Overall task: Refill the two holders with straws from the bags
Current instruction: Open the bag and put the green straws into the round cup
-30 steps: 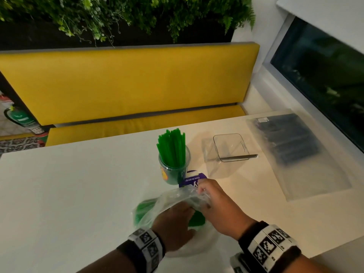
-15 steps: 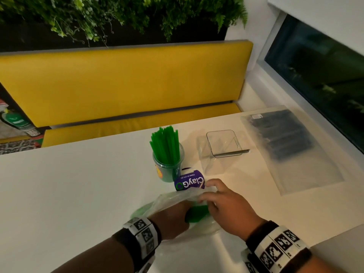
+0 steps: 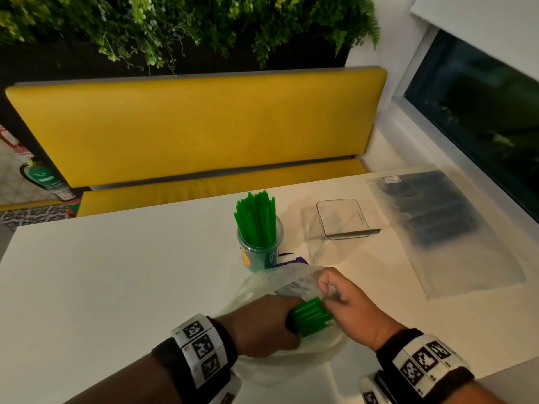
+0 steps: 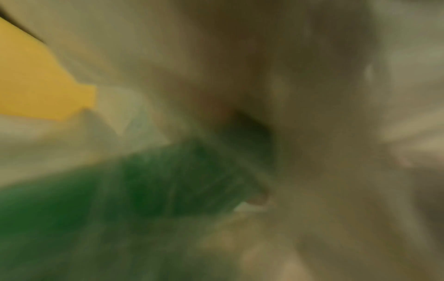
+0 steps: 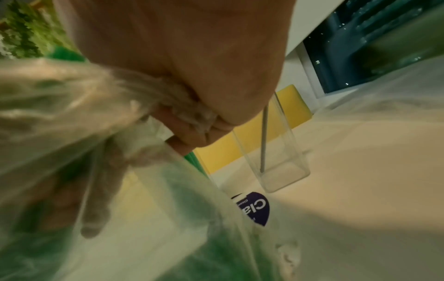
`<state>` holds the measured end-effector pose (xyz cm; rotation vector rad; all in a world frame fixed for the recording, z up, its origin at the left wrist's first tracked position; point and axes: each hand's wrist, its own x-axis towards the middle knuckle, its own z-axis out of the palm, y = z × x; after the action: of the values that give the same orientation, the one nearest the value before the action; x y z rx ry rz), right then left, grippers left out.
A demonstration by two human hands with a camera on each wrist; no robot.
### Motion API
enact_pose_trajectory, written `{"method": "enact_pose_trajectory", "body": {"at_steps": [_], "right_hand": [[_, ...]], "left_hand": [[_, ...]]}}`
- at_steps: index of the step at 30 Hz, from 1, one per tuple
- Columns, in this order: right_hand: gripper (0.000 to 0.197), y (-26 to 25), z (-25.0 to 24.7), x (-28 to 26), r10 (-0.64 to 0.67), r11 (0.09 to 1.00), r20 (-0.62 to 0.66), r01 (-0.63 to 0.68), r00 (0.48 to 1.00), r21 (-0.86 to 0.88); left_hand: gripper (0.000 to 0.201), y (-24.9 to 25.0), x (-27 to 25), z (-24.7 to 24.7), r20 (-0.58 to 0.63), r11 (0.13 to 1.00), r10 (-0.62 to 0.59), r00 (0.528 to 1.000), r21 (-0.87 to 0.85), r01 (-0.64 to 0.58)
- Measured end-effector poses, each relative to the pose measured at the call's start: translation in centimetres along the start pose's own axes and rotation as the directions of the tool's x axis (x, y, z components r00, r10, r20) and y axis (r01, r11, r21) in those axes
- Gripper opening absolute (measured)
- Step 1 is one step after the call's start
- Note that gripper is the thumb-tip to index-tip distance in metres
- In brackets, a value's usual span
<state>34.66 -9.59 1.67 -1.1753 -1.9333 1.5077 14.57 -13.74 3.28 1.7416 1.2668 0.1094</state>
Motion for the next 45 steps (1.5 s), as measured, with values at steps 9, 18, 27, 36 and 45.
{"method": "enact_pose_trajectory", "body": {"at_steps": [9, 18, 27, 36, 45], "right_hand": [[0.022, -0.7, 0.4, 0.9, -0.092, 0.995, -0.116, 0.089, 0.989, -0.036], [0.066, -1.3, 2.0, 2.4, 0.111, 0.813, -0.015, -0.1, 0.994, -0.574], [0.072, -3.7, 4.1, 7.5, 0.147, 0.573, 0.011, -0.076, 0.989, -0.816], [0.068, -4.0, 4.5, 7.5, 0.173, 0.57, -0.017, -0.114, 0.985, -0.814], [0.07, -3.4, 4.8, 7.6, 0.169, 0.619, -0.024, -0.125, 0.985, -0.775]], "left_hand": [[0.01, 0.0, -1.5, -2.0, -0.1, 0.998, 0.028, 0.995, 0.063, -0.022], [0.017, 4.8, -5.1, -9.9, -0.642, 0.7, 0.127, 0.756, -0.482, -0.527], [0.009, 0.8, 2.0, -15.4, -0.837, 0.519, -0.284, 0.468, -0.545, -0.659], [0.013, -3.5, 5.3, -12.1, -0.776, 0.803, -0.266, 0.573, -0.507, -0.314], [0.098, -6.2, 3.2, -11.3, -0.634, 0.842, -0.106, 0.766, -0.467, -0.269]]}}
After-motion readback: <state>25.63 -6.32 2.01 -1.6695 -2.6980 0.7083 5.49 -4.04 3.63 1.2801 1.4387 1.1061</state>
